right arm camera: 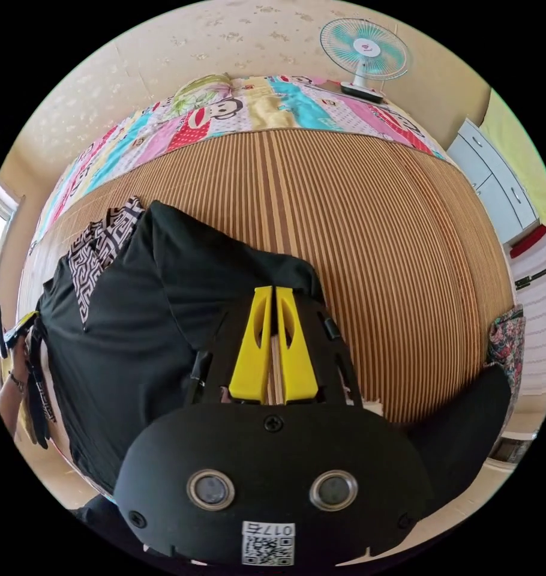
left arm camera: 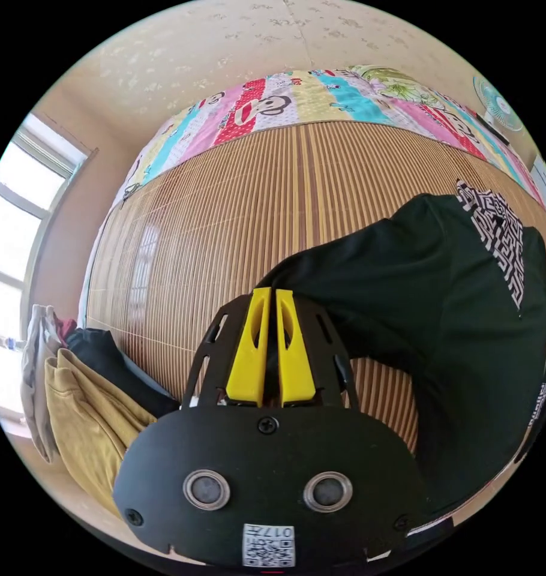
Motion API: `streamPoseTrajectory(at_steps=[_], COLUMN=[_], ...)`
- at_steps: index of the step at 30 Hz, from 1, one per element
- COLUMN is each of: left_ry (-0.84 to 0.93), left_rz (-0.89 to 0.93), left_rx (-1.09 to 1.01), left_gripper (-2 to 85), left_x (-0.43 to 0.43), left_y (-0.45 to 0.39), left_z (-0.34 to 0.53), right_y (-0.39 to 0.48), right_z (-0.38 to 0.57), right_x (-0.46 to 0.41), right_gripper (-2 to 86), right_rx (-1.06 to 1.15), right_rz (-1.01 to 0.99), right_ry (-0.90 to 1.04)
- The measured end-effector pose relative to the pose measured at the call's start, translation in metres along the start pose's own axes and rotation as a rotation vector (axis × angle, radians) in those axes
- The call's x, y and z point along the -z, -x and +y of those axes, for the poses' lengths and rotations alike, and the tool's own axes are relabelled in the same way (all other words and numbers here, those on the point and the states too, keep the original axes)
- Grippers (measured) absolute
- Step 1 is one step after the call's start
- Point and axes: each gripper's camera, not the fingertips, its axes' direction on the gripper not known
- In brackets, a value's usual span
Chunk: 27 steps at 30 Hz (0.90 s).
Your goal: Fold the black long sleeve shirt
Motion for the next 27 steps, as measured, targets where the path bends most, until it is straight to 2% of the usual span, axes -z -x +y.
streamPoseTrajectory(at_steps=[3, 6, 8, 9, 10, 11, 13, 15, 17, 19, 20, 21, 22, 24, 27], left_ry=[-0.026, -0.025, -0.042, -0.078, -0.098, -0.130, -0.187, -0.293, -0.307, -0.224, -0.110, -0.041, -0.045, -0.185, -0.174], left_rz=[-0.013, 0.079, 0.091, 0.070, 0.072, 0.106, 0.199, 0.365, 0.480, 0.586, 0.639, 0.605, 0.560, 0.402, 0.395], left_rx=[0.063, 0.161, 0.215, 0.254, 0.267, 0.286, 0.310, 0.232, 0.094, -0.055, -0.140, -0.162, -0.151, -0.130, -0.052], left_gripper=[0.2, 2.0, 4.4, 5.4, 5.4, 5.4, 5.7, 6.3, 6.5, 6.5, 6.6, 7.4, 7.8, 5.6, 4.1], left_x=[0.003, 0.012, 0.023, 0.036, 0.043, 0.056, 0.076, 0.095, 0.093, 0.071, 0.047, 0.023, 0.015, 0.002, -0.012], left_y=[-0.005, 0.003, 0.009, 0.013, 0.014, 0.017, 0.017, -0.001, -0.029, -0.068, -0.097, -0.120, -0.128, -0.138, -0.132], left_z=[0.008, 0.018, 0.027, 0.035, 0.038, 0.043, 0.046, 0.034, 0.011, -0.021, -0.040, -0.052, -0.054, -0.054, -0.074], right_y=[0.002, 0.002, -0.001, -0.002, -0.003, 0.001, 0.010, 0.025, 0.054, 0.081, 0.098, 0.105, 0.117, 0.128, 0.130], right_z=[-0.008, -0.013, -0.012, -0.009, 0.004, 0.017, 0.030, 0.034, 0.022, 0.001, -0.014, -0.020, -0.028, -0.035, -0.058], right_x=[-0.003, -0.006, 0.010, 0.018, 0.041, 0.062, 0.083, 0.092, 0.085, 0.064, 0.040, 0.027, 0.000, -0.032, -0.046], right_gripper=[0.8, 0.7, 0.6, 0.6, 0.6, 0.7, 0.9, 1.4, 2.4, 4.0, 5.6, 6.5, 6.8, 6.5, 4.4], right_rx=[-0.020, -0.084, -0.127, -0.143, -0.188, -0.201, -0.196, -0.166, -0.081, -0.007, -0.009, -0.016, -0.023, -0.034, -0.068], right_rz=[0.140, 0.126, 0.021, 0.004, 0.004, 0.001, -0.035, -0.111, -0.220, -0.256, -0.254, -0.255, -0.243, -0.187, -0.178], right_ry=[-0.005, 0.014, 0.014, -0.023, -0.143, -0.258, -0.332, -0.348, -0.320, -0.242, -0.154, -0.118, -0.089, -0.095, -0.134])
